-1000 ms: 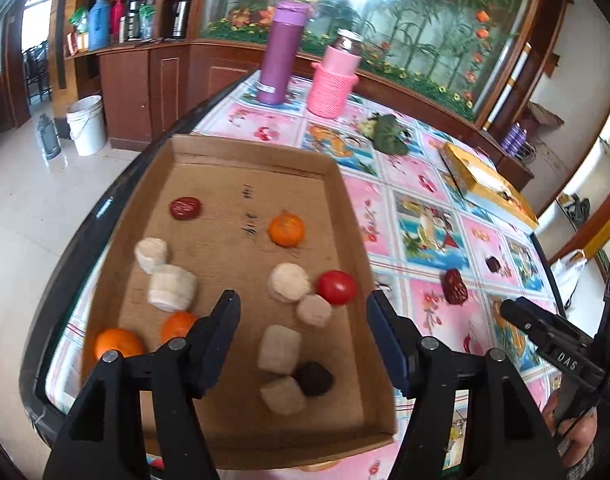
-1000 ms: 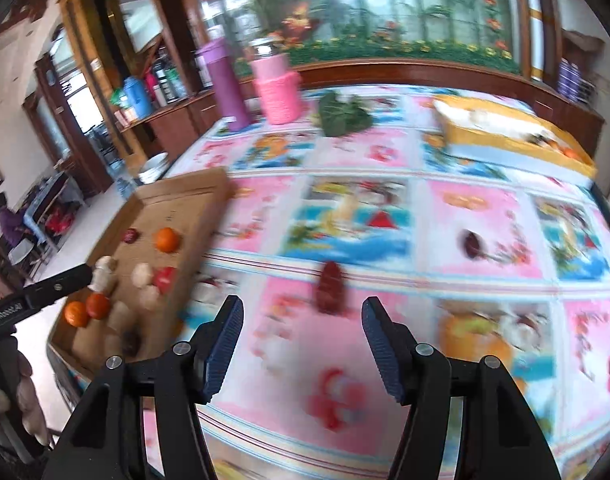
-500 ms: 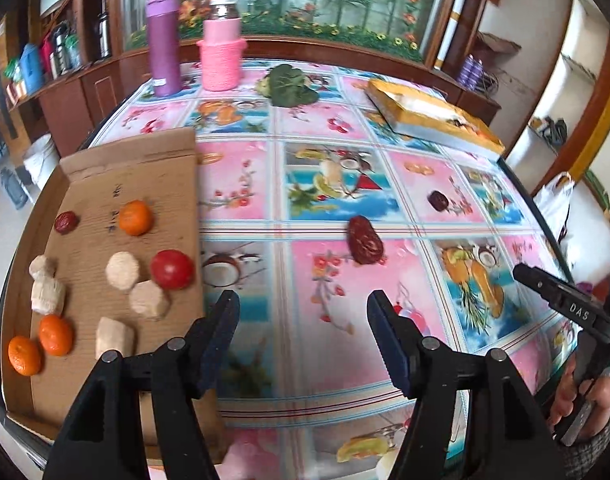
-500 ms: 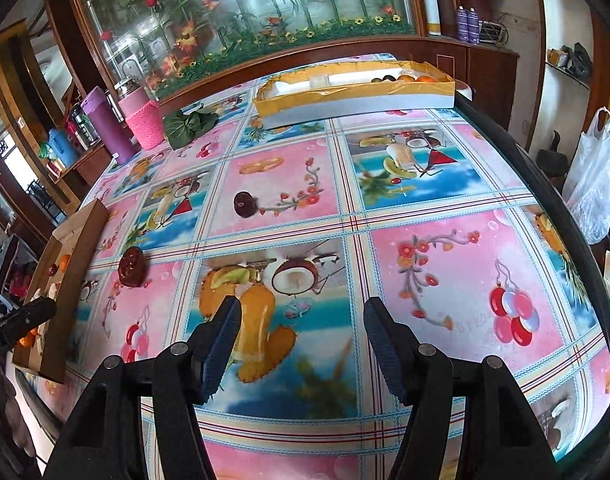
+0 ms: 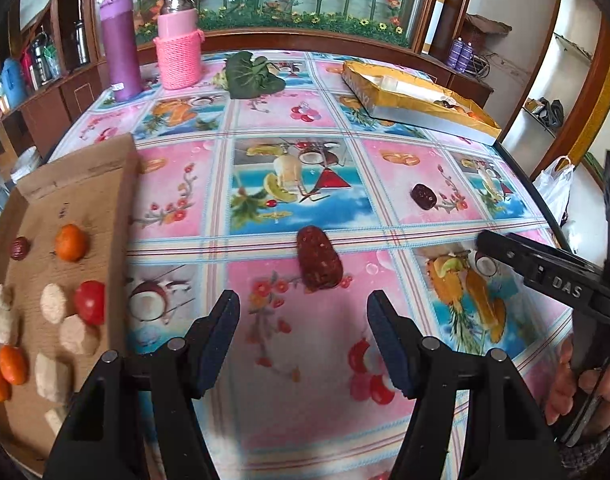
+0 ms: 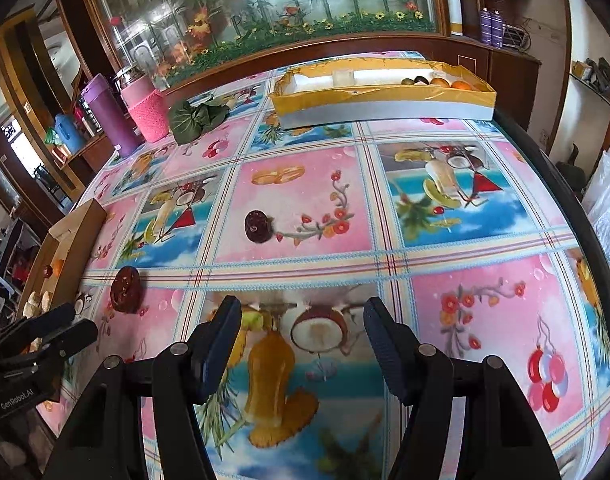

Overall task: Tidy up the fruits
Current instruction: 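Move both tools back over the remaining dates on the tablecloth, then grasp a large red date with the left tool while the right tool grasps a small dark date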

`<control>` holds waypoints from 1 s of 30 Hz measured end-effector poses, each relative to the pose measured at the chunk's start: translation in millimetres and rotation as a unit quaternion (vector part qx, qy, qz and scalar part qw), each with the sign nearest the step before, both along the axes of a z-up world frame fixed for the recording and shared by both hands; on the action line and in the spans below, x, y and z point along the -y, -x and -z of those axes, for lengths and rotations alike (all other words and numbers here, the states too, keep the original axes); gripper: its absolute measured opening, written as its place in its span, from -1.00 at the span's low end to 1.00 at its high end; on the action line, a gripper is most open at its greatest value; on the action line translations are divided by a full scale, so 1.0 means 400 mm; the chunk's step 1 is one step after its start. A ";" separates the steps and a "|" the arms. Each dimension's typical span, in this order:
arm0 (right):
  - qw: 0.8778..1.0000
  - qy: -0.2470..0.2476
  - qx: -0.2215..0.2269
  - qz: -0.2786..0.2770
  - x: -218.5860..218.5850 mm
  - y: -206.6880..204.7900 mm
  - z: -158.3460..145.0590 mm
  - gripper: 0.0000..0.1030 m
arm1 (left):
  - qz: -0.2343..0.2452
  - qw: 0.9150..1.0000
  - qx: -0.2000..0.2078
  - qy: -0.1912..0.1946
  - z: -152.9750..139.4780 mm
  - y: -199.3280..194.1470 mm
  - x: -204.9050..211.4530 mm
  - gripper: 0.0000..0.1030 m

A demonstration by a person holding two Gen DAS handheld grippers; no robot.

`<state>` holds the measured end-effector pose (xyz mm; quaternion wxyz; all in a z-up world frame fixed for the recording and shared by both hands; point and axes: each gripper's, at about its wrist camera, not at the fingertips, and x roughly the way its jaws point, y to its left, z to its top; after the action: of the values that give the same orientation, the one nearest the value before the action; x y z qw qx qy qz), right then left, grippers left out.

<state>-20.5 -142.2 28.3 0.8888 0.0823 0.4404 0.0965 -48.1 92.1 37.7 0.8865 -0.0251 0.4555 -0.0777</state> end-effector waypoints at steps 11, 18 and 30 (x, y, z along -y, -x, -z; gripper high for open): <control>0.999 0.022 0.004 -0.030 -0.086 -0.173 0.018 0.31 | 0.016 1.000 -0.001 0.023 0.023 -0.067 0.031 -0.01; 0.997 0.046 0.013 -0.058 -0.126 -0.191 0.039 0.15 | 0.030 0.998 -0.018 0.048 0.049 -0.092 0.043 -0.20; 0.995 0.069 0.029 -0.060 -0.128 -0.181 0.042 -0.43 | 0.061 0.998 0.029 0.011 0.067 -0.073 0.089 0.02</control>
<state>51.8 -91.2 11.5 0.8973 -0.0086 0.4243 0.1213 -18.8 56.5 10.9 0.8925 -0.0048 0.4298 -0.1369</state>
